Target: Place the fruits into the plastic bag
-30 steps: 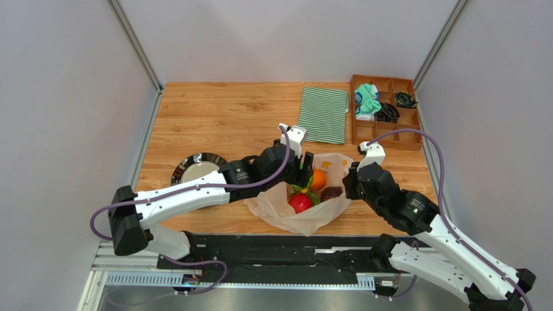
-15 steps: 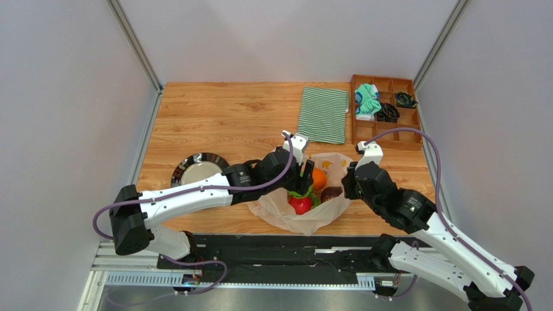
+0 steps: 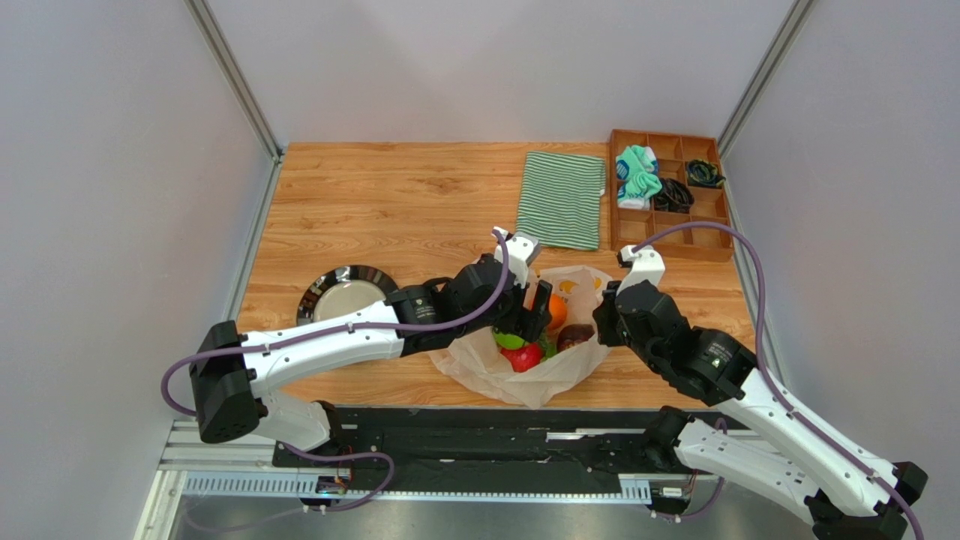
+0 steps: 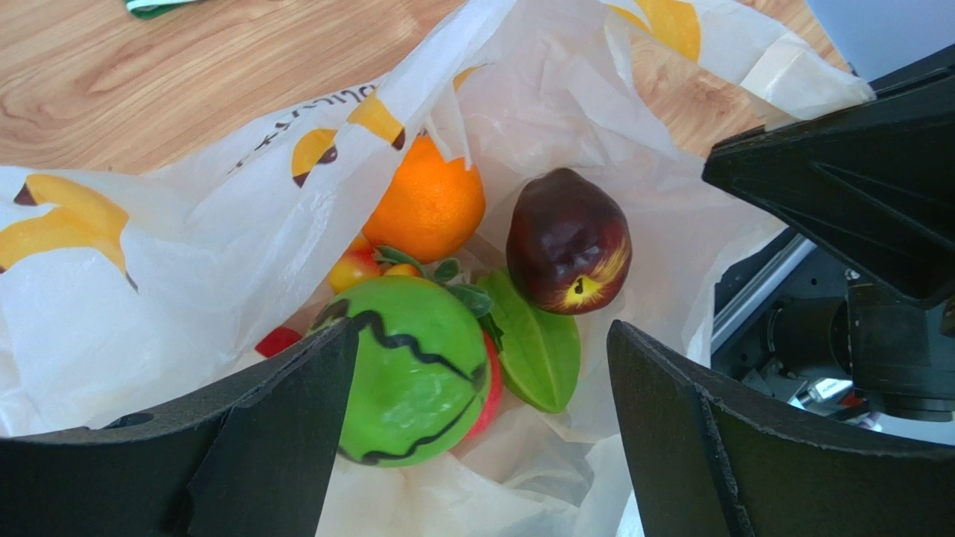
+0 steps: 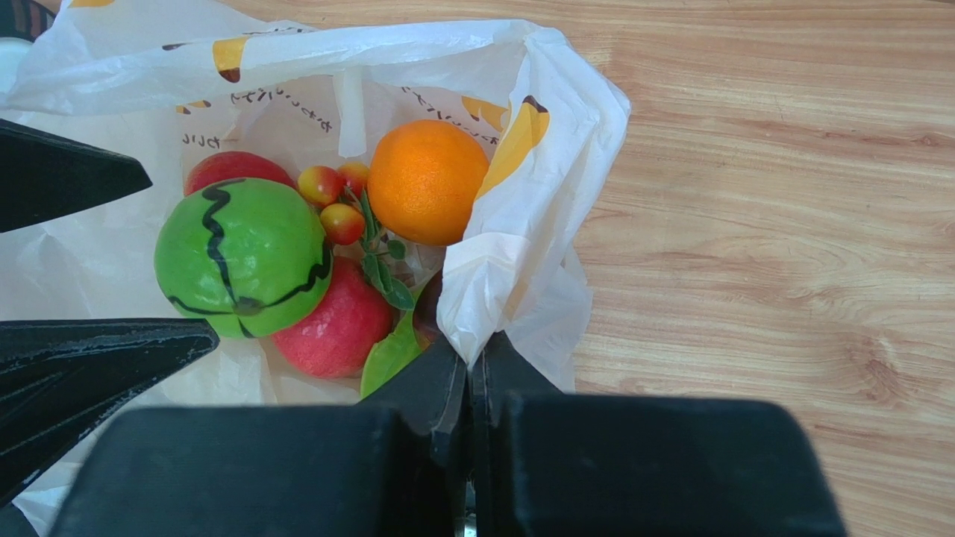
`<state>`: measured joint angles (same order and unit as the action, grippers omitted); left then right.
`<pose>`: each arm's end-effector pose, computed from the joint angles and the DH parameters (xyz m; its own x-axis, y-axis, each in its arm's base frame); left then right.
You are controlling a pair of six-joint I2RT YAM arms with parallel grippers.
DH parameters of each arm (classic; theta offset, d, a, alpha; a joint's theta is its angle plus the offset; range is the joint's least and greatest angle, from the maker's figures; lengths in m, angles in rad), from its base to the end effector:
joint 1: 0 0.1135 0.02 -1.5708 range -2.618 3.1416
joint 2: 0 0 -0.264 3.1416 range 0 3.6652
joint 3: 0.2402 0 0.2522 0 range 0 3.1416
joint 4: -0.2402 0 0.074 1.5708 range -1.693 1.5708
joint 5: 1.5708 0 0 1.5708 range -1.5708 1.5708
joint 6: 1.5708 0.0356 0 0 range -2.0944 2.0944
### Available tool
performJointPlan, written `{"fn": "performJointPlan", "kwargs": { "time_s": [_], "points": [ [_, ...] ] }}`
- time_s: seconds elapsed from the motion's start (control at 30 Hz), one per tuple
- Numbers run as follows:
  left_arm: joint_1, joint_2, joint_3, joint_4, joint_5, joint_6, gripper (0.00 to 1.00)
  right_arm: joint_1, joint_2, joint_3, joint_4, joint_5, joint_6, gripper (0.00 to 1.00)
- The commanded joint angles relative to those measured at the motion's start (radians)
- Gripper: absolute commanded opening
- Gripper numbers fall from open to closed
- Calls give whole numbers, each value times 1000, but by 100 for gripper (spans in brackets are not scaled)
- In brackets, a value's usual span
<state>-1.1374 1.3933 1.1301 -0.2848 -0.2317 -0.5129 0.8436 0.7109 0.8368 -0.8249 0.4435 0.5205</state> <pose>0.1411 -0.2854 0.3109 -0.5837 0.1241 -0.8024 0.5906 0.7431 -0.3146 0.1023 0.0920 0.3077 -0.5981 0.0036 -0.8014 -0.1832 0.9729 0.1411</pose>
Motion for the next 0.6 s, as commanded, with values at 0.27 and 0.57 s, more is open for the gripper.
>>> {"fn": "performJointPlan", "kwargs": {
  "time_s": [0.27,0.57],
  "points": [
    [-4,-155,-111,317,291,250,91,3,-10,27,24,11,10,2],
    [233,-417,-186,354,465,301,91,3,-18,28,17,11,12,2]
  ]
}}
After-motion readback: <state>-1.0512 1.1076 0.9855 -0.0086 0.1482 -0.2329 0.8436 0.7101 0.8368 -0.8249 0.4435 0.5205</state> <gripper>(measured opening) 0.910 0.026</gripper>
